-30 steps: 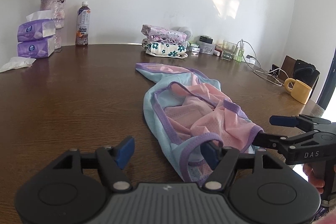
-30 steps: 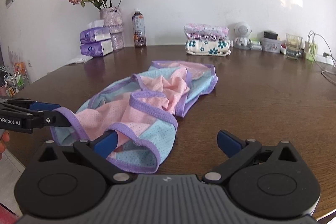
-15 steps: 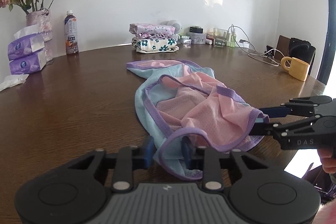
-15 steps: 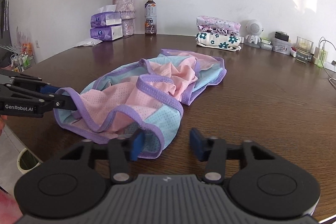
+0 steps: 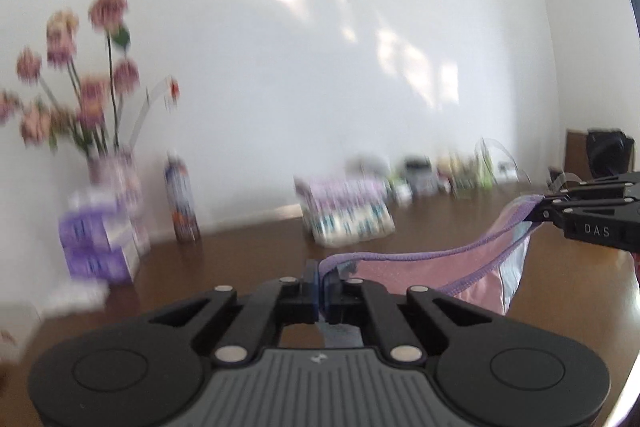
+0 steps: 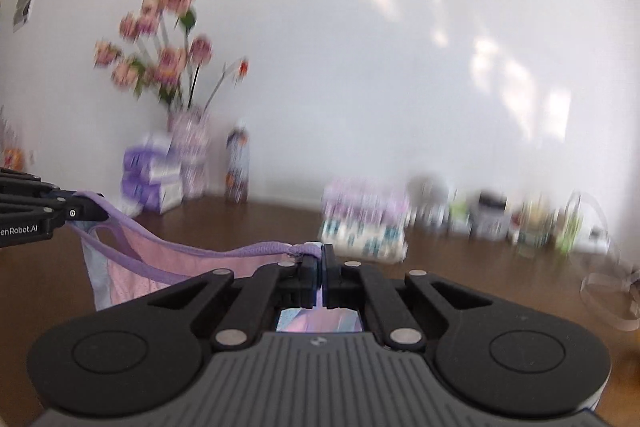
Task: Fold clothes
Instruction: 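Lift the garment high with both tools, holding it spread between them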
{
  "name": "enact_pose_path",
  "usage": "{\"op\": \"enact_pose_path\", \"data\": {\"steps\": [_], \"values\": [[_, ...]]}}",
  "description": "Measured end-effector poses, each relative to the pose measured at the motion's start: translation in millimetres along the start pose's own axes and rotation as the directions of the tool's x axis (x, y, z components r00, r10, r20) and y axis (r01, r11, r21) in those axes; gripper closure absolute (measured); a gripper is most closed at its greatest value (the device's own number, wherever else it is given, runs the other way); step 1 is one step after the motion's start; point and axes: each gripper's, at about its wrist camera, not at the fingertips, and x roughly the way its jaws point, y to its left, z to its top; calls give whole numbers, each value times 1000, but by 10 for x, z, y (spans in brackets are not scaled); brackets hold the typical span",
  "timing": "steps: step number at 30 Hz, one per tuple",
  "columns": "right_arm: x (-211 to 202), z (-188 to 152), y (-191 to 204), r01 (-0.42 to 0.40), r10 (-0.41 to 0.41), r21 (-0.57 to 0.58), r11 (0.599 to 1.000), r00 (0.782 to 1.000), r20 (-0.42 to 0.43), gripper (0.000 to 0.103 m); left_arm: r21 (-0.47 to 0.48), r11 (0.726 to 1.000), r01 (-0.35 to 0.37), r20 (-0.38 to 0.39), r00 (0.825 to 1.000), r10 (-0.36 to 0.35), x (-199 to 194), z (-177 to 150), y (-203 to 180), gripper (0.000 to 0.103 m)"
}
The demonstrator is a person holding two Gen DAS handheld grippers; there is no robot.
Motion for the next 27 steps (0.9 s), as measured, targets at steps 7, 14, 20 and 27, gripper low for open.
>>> {"op": "enact_pose_path", "data": {"steps": [7, 14, 20, 27], "values": [[110, 1726, -193, 96, -101, 33, 995, 966, 238, 102, -55, 996, -70, 246, 966, 81, 73, 1704, 298, 102], [-65, 2855, -144, 124, -127, 29, 992, 933, 336, 102, -93, 982, -165, 357, 915, 188, -261, 2924, 413, 102], [-125, 3398, 6, 105, -112, 39, 994, 927, 359, 102, -107, 965, -240, 363, 894, 263, -459, 3371, 468, 101], [25, 3542, 170, 70, -76, 31, 997, 940, 333, 102, -21, 966, -257, 263, 931, 254, -424, 3284, 564, 99]]}}
